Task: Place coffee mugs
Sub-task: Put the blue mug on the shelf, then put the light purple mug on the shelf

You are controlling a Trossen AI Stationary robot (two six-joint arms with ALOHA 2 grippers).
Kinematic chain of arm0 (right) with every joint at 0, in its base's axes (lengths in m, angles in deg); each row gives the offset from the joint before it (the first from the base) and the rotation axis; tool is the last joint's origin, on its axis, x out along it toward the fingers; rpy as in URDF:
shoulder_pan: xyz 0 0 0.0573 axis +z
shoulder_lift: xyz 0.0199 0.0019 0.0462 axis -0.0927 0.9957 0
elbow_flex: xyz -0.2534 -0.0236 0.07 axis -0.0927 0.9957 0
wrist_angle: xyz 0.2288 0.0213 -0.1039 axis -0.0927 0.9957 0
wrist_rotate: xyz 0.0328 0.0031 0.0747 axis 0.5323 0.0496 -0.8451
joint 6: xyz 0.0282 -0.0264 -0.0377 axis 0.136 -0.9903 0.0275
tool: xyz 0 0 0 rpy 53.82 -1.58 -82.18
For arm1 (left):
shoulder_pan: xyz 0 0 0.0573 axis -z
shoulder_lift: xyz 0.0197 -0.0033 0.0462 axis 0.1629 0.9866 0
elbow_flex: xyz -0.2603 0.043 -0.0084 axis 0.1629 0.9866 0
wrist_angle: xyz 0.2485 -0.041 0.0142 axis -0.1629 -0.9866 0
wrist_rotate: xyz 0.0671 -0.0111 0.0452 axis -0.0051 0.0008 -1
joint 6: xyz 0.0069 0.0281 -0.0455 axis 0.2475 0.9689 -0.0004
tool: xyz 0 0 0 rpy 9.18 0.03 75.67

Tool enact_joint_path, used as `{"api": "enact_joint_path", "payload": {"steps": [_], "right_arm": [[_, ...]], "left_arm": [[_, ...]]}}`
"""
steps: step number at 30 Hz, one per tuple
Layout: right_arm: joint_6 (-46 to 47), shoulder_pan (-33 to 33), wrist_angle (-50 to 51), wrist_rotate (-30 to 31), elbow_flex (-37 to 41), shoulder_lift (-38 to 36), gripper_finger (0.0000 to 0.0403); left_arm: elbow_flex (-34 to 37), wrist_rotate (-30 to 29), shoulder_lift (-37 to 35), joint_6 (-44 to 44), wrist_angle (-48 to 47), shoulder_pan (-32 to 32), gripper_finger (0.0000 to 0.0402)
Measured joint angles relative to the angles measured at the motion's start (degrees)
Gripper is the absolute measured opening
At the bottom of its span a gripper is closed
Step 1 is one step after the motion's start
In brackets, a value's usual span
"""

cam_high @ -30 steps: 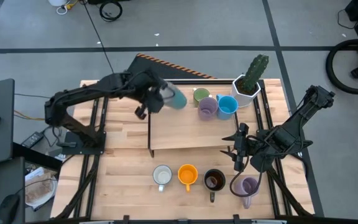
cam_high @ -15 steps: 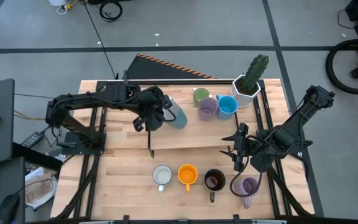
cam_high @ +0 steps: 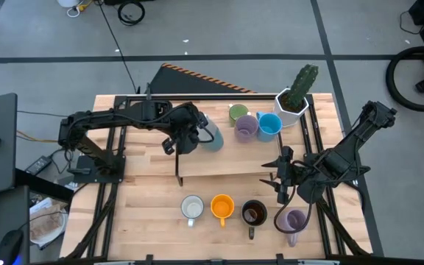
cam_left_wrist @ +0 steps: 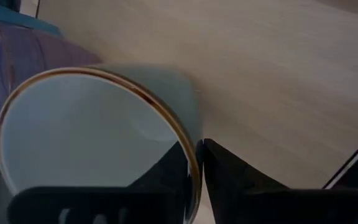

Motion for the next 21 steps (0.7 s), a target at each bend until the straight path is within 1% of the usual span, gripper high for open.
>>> {"api": "enact_joint_path", "payload": {"steps": [6,15,18,21], "right_arm": [[-0.17,0.0,-0.02,-0.02,0.0,0.0,0.0238],[-0.15,0.0,0.0,-0.05,0.0,0.0,0.0238],[0.01,0.0,0.0,-0.14,0.0,0.0,0.0238],[0.01,0.0,0.0,-0.16,0.0,0.0,0.0238]], "left_arm": [[0.0,-0.85,0.0,-0.01,1.18,0.09,0.0087],[0.0,-0.87,0.0,-1.8,4.74,0.46,0.0167],[0.02,-1.47,0.0,-1.66,5.14,0.44,0.0179],[0.02,-4.95,0.0,-1.23,5.68,0.44,0.0178]]}}
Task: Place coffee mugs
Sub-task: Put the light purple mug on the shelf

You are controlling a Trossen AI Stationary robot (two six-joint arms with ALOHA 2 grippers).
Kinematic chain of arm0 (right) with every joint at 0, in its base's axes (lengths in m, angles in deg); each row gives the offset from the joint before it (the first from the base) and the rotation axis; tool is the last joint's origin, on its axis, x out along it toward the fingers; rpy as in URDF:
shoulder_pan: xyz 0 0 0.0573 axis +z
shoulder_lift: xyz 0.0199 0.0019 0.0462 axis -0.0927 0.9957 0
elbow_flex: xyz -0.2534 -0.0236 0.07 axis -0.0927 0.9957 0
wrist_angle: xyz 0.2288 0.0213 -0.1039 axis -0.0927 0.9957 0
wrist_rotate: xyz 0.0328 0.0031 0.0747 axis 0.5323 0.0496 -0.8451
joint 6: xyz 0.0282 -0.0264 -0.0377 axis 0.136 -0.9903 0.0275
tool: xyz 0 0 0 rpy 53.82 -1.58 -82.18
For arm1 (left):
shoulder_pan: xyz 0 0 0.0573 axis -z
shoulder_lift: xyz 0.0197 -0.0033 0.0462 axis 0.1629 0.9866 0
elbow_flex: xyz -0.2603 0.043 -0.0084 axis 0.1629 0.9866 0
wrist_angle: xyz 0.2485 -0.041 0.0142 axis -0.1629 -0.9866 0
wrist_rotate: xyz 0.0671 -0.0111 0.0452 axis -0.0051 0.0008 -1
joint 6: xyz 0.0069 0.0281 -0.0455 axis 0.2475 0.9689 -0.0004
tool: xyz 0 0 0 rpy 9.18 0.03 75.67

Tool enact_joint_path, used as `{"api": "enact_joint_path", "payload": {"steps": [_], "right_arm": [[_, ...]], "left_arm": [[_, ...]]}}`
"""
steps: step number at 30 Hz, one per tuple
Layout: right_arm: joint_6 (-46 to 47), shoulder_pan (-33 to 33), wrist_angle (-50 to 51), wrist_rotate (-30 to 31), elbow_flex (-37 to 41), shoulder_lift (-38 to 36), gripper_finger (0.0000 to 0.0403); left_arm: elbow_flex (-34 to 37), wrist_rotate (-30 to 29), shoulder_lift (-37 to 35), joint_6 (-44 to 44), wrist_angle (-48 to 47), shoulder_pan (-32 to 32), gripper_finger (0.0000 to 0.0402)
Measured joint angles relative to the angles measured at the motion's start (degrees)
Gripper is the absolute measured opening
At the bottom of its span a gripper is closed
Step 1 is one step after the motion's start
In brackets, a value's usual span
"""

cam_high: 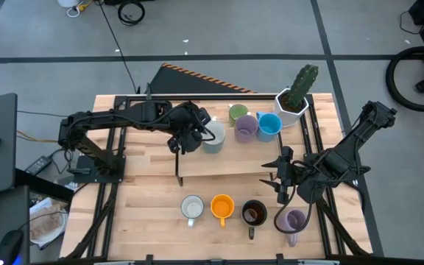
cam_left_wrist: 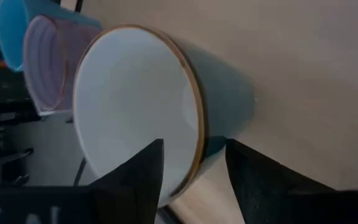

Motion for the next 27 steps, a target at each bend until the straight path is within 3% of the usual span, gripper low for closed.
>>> {"api": "enact_joint_path", "payload": {"steps": [11,15,27], "right_arm": [[-0.16,0.0,0.0,0.0,0.02,0.0,0.0238],[-0.5,0.0,-0.04,0.02,0.02,0.0,0.0238],[-1.02,0.0,-0.39,0.02,0.02,0.0,0.0238]], "left_arm": [[0.04,-6.89,0.02,2.61,4.34,-1.14,0.0157],[0.04,-3.39,0.06,4.76,4.85,-1.78,0.0155],[0.04,-3.48,0.07,7.32,11.64,-3.46,0.0155]]}}
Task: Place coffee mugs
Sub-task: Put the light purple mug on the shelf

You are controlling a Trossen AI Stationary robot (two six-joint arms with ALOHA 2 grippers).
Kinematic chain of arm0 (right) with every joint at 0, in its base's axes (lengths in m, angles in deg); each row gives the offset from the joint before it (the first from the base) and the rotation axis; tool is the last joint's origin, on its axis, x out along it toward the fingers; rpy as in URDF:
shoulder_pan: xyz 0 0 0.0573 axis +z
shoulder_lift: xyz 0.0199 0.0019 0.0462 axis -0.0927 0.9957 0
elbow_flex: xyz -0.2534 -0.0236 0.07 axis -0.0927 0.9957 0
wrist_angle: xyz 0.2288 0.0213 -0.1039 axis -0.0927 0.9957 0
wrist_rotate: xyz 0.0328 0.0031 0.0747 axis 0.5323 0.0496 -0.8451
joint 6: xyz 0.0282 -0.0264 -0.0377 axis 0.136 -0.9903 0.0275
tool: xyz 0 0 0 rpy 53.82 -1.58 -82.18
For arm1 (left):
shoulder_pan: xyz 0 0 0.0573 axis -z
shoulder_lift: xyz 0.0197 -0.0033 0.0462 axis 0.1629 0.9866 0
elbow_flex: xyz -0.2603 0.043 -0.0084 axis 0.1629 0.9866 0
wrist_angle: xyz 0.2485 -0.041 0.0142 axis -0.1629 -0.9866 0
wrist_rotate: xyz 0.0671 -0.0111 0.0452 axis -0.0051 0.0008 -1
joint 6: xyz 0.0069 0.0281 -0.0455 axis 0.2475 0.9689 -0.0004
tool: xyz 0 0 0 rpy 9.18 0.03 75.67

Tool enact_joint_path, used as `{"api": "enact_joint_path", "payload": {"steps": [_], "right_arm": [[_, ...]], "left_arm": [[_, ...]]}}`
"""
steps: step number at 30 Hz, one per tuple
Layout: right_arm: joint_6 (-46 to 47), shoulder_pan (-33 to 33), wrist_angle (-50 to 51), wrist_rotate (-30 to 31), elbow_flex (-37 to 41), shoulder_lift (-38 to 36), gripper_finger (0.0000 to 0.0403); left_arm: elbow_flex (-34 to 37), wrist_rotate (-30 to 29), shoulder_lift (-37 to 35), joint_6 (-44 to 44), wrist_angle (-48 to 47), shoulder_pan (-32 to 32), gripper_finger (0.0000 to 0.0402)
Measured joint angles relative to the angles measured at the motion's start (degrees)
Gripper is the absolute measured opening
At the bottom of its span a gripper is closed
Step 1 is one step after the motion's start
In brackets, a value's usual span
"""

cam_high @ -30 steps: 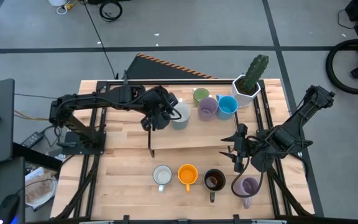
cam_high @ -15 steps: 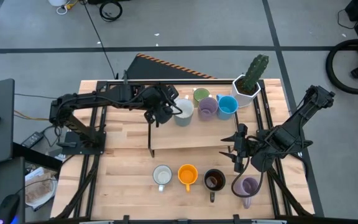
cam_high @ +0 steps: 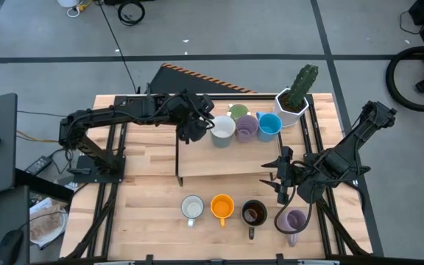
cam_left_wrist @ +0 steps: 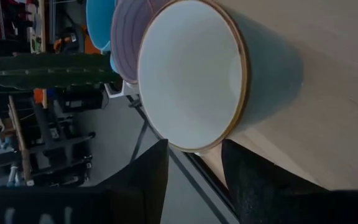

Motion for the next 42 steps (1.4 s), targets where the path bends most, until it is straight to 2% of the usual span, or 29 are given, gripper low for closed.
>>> {"api": "enact_joint_path", "payload": {"steps": [8,12,18,20,24,28,33,35,39,42], "right_arm": [[-0.05,0.0,-0.01,0.0,0.0,0.0,0.0238],[-0.78,-0.16,0.03,0.38,0.0,-0.02,0.0238],[-1.32,-0.34,1.39,0.42,0.02,-1.25,0.0238],[-1.33,-0.77,1.27,0.21,0.02,-2.38,0.0238],[-1.51,-2.29,0.82,-2.5,0.02,-4.84,0.0234],[-1.56,-4.56,1.26,-5.27,0.02,-7.44,0.0228],[-5.69,-8.24,1.18,-13.45,0.02,-9.16,0.0217],[-6.92,-9.03,0.85,-15.97,0.02,-8.9,0.0213],[-5.82,-10.54,0.84,-18.74,0.0,-6.73,0.0208],[-4.15,-11.22,0.76,-21.49,0.0,-4.76,0.0206]], "left_arm": [[0.0,-3.05,-1.17,-0.15,0.03,0.42,0.0155],[-0.04,-2.98,-3.2,-4.64,0.15,1.56,0.0155],[-0.13,-4.06,-5.96,-21.46,1.49,2.5,0.0153],[-0.17,-3.31,-6.14,-28.19,1.37,0.9,0.0146],[-0.17,2.76,-5.44,-41.64,-0.77,-4.72,0.0122],[-0.15,3.74,-4.24,-50.87,-3.34,-9.56,0.0106],[-0.13,8.57,-4.76,-51.15,-5.12,-10.84,0.0091],[-0.15,7.46,-5.3,-49.67,-4.14,-8.33,0.0077],[-0.2,0.97,-5.88,-45.32,-3.23,-1.88,0.0046],[-0.2,0.09,-5.9,-45.19,-3.77,1.56,0.0036]]}}
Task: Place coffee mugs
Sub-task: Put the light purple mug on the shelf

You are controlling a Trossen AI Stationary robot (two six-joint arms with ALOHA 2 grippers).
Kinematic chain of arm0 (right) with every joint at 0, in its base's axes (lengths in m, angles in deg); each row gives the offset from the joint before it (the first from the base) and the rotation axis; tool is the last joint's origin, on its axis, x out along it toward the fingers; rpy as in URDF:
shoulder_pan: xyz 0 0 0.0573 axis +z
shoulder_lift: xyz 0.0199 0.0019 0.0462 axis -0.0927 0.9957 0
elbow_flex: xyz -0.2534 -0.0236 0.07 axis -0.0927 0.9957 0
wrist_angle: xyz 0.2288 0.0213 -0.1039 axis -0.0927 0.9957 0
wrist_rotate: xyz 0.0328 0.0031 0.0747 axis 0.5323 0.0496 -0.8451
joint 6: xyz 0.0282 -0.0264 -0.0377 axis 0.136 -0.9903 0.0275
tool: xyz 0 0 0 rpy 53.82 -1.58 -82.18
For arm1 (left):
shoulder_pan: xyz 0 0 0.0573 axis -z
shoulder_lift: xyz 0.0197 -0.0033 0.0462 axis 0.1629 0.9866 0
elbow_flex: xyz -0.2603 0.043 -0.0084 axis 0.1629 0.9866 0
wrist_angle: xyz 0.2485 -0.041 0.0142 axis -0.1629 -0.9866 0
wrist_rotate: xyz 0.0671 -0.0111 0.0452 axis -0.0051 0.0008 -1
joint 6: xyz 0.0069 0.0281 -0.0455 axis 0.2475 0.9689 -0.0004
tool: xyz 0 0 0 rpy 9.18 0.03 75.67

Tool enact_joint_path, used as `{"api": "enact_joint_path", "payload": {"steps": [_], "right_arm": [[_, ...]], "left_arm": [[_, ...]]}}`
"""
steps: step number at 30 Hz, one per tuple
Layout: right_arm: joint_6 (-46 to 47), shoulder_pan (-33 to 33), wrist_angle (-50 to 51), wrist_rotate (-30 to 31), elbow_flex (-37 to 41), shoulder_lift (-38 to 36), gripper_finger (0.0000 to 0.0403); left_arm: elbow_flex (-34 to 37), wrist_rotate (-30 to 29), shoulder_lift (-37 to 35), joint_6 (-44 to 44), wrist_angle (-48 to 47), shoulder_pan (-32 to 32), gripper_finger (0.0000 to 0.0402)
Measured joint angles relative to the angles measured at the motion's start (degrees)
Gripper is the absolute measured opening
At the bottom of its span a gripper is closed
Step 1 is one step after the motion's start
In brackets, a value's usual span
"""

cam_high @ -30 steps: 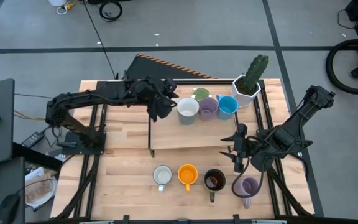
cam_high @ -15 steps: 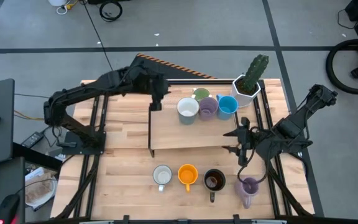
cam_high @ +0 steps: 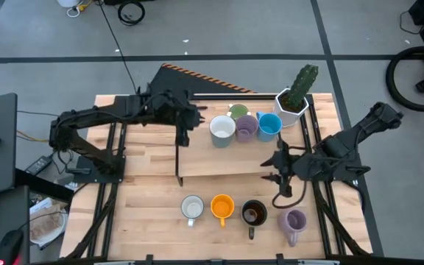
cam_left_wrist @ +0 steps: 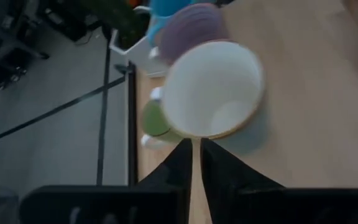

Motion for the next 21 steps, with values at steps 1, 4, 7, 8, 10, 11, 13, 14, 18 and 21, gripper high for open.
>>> {"api": "enact_joint_path", "payload": {"steps": [1,4,7,8,10,11,13,14,18,21], "right_arm": [[0.41,-0.1,-0.02,-0.85,0.0,0.71,0.0206],[1.13,-0.1,-0.53,-2.22,-0.02,2.6,0.0206],[2.11,-0.07,0.71,-2.71,-1.51,5.33,0.0205],[2.75,0.06,1.34,-3.3,-2.47,6.5,0.0205],[3.5,0.65,2.79,-4.33,-4.78,9.05,0.0205],[3.8,1.2,3.49,-4.61,-5.93,10.38,0.0205],[4.18,2.02,5.31,-4.9,-8.19,13.01,0.0205],[4.34,2.32,6.15,-5.22,-9.2,14.28,0.0205],[5.58,3.06,9.72,-7.86,-13.05,18.78,0.0205],[7.17,3.6,11.31,-10.89,-15.41,21.73,0.0205]], "left_arm": [[0.0,0.0,0.0,-0.17,-0.44,1.2,0.0035],[0.02,-0.41,-0.41,-1.13,-3.03,4.8,0.0034],[0.02,-3.45,-0.5,-3.04,-4.79,8.71,0.0034],[0.04,-4.82,-0.48,-3.58,-5.39,10.09,0.0034],[0.04,-7.16,-0.48,-5.22,-6.26,12.59,0.0034],[0.04,-7.65,-0.48,-6.55,-6.72,13.78,0.0034],[0.37,-7.77,-0.48,-9.03,-7.66,15.71,0.0034],[0.98,-7.79,-0.5,-10.06,-7.5,16.62,0.0034],[6.07,-7.95,-0.42,-13.97,-6.8,19.07,0.0034],[10.43,-8.2,-0.42,-16.97,-3.7,20.62,0.0034]]}}
